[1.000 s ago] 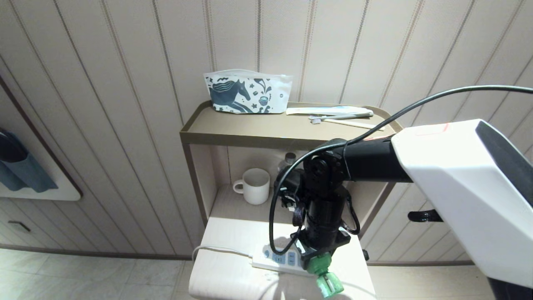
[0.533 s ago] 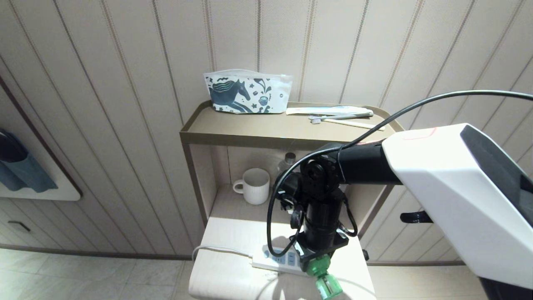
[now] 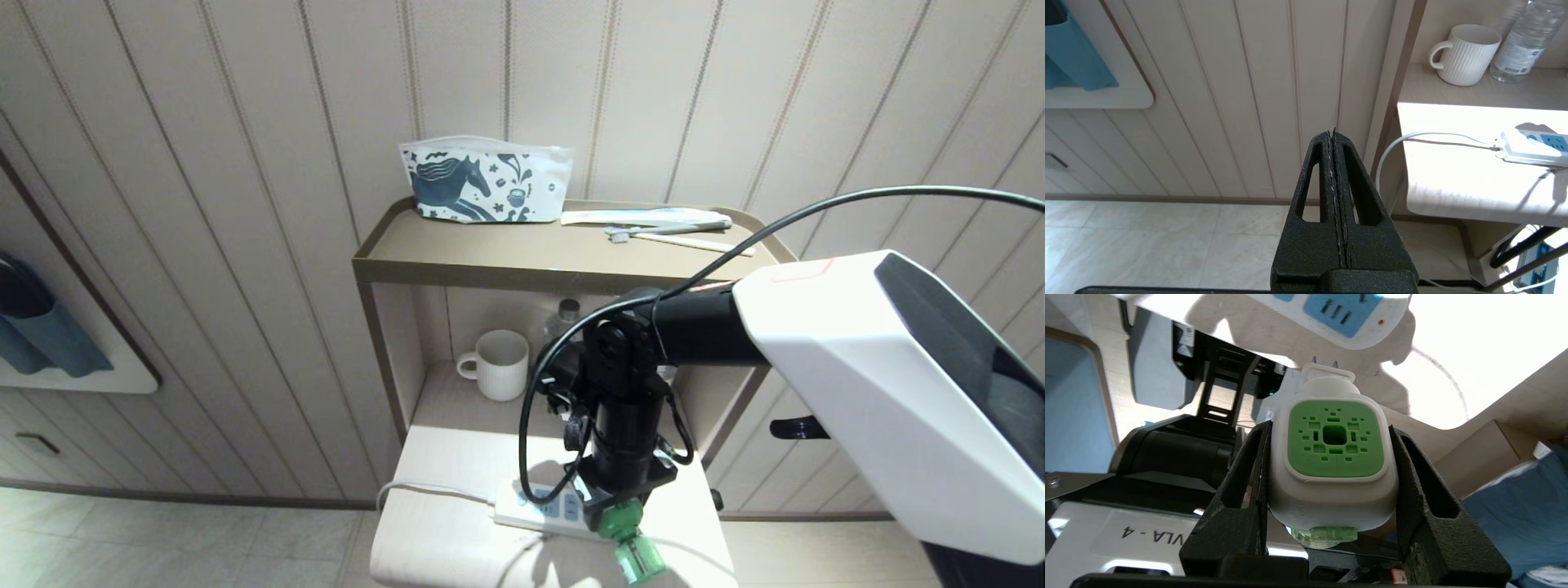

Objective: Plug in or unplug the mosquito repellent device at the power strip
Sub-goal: Insert the plug into the socket

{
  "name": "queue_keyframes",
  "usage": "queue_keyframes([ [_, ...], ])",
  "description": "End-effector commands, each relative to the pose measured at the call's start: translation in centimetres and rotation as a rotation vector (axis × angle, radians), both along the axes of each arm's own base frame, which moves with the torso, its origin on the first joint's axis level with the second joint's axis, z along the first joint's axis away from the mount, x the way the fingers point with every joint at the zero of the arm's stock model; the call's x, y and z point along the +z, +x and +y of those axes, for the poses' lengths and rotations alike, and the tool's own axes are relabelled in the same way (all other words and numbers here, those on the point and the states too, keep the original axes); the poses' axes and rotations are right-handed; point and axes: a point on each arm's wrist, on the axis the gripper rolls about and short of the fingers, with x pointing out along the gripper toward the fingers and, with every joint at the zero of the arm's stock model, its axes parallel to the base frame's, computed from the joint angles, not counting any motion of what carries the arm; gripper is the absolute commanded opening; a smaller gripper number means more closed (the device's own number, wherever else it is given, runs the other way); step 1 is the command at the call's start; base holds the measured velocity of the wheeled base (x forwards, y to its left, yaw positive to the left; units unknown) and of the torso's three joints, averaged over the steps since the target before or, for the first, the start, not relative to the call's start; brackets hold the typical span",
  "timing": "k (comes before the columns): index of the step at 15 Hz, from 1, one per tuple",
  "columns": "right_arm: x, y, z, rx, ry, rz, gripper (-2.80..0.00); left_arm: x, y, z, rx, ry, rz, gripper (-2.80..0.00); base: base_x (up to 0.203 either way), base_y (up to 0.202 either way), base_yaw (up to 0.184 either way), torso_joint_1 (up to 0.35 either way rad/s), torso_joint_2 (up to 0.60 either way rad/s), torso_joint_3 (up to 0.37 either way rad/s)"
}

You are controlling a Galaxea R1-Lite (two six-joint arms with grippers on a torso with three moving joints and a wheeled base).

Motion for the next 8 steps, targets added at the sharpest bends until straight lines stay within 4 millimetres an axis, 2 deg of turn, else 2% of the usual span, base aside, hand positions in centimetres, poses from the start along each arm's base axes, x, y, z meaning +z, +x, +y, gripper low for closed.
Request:
queue_keyframes([
  [1,-0.48,0.10,0.01,-0.003,-0.013,0.010,-2.80,-0.02,0.02,0.00,0.000,0.001,0.004,-2.80,0.000,0.000,0.000,0.000,0.00,0.000],
  [8,-1.24,0.84,0.44,-0.007,-0.014,-0.028,-2.80,-0.02,0.02,0.00,0.000,-0.001,0.004,-2.80,0.000,0.000,0.000,0.000,0.00,0.000],
])
